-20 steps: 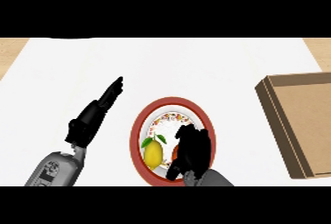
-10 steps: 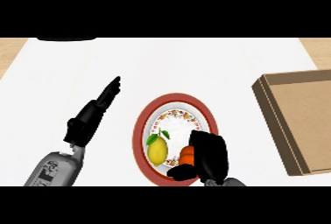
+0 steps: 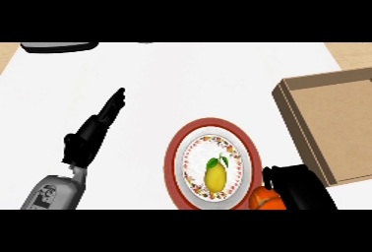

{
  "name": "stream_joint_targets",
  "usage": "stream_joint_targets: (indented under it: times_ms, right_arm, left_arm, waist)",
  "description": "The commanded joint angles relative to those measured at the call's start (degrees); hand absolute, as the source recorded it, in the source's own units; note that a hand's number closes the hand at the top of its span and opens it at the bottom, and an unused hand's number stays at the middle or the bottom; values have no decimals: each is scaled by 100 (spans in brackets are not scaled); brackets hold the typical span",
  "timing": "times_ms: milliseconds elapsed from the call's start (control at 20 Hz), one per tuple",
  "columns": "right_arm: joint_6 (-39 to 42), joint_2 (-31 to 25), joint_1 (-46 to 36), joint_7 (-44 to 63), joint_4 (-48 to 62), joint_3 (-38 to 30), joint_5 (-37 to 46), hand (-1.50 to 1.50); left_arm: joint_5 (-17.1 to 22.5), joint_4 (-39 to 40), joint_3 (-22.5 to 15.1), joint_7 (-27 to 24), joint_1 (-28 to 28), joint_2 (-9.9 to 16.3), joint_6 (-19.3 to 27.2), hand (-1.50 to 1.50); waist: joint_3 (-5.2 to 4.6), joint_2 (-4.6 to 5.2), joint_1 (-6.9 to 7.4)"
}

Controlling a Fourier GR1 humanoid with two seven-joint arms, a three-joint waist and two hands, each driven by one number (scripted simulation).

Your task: Pick the squash from the plate and place it in the cardboard box

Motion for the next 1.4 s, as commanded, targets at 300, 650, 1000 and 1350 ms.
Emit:
stream_joint_targets:
  times_ms: [300, 650, 1000, 1350]
  right_arm:
    - [-1613, -2605, 1628, -1877, -2027, -1174, -1531, 150]
    - [-2389, -3157, 2309, -2119, -2666, -2354, -2900, 150]
    - [-2464, -3536, 2753, -2393, -2446, -3694, -4257, 150]
    - [-1622, -3586, 2741, -2995, -1688, -5322, -6011, 150]
  left_arm:
    - [-23, -145, 135, -71, 289, 84, 90, 0]
    - [-94, -301, 52, -52, 365, -21, 184, 0]
    - [-113, -383, 39, 144, 300, -3, 166, 0]
    - [-178, -227, -51, -220, 441, -80, 63, 0]
  waist:
    - [3, 0, -214]
    - [6, -14, -291]
    - [2, -4, -281]
    - [-14, 44, -51]
